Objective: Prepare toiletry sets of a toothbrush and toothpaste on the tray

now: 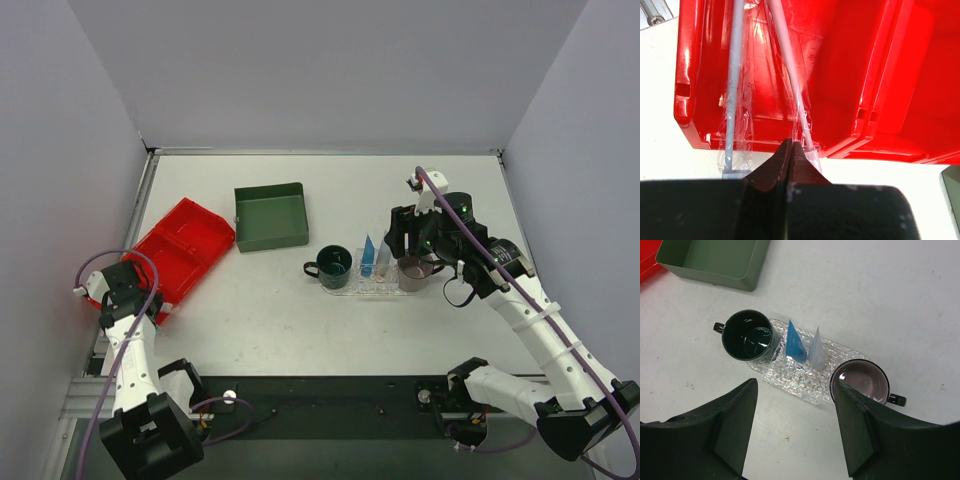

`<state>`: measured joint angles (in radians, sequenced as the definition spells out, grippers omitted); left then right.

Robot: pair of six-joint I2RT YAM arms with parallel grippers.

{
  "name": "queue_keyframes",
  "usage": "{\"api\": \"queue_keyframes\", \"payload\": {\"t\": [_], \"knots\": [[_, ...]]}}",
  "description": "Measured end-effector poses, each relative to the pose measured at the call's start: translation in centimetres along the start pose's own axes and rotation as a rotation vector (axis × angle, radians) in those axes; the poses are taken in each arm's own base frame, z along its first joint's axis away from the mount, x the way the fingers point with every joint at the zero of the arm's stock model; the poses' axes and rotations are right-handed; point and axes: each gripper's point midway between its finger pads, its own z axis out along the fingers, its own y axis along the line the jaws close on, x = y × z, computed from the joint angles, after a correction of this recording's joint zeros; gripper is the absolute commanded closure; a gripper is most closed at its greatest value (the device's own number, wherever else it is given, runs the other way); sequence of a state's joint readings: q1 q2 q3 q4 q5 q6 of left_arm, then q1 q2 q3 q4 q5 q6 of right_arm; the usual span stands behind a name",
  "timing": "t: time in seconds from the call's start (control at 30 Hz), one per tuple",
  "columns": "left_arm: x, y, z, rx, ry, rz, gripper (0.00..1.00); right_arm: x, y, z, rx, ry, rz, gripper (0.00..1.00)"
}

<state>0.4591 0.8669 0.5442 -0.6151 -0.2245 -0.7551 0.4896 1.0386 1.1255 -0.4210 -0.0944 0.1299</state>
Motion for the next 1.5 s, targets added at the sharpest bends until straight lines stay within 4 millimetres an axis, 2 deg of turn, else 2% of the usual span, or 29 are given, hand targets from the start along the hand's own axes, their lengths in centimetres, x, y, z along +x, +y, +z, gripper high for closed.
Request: {"api": "queue_keyframes", "payload": {"t": [0.17,0.37,0.5,0.63,0.67,0.77,1.0,1.2,1.27,1.5], "knots": [[-0.2,-0.1,-0.3,0.01,-0.01,0.008,1.0,0.0,0.0,0.1,0.0,0.001,0.0,0.43],[-2.0,-0.8,-1.4,0.031,-0.064,0.016,1.0,0.2,0.0,0.5,-0.001,0.012,0.0,0.43],[-2.3,-0.9,-1.7,0.036,-0.078,0.013,1.0,0.3,0.1,0.7,-0.005,0.02,0.0,0.43],[-2.5,-1.0,-1.6,0.038,-0.081,0.003,0.8,0.3,0.1,0.7,-0.006,0.021,0.0,0.43],[-2.5,-1.1,-1.5,0.039,-0.081,-0.004,0.73,0.3,0.1,0.7,-0.006,0.02,0.0,0.43],[-2.8,-1.3,-1.4,0.047,-0.088,-0.039,0.66,0.4,0.1,0.8,-0.007,0.022,0.0,0.43],[-3.4,-1.8,-0.4,0.048,-0.096,-0.115,0.6,0.5,0.1,0.9,-0.007,0.029,-0.001,0.43],[-2.3,-0.6,0.8,0.01,-0.07,-0.166,0.59,0.6,0.1,1.1,-0.006,0.033,-0.001,0.43],[-2.1,-0.3,1.0,0.002,-0.066,-0.175,0.53,0.6,0.1,1.1,-0.006,0.035,-0.001,0.43],[-0.9,0.4,2.3,-0.019,-0.022,-0.196,0.51,0.7,0.1,1.3,-0.005,0.043,-0.001,0.43]]}}
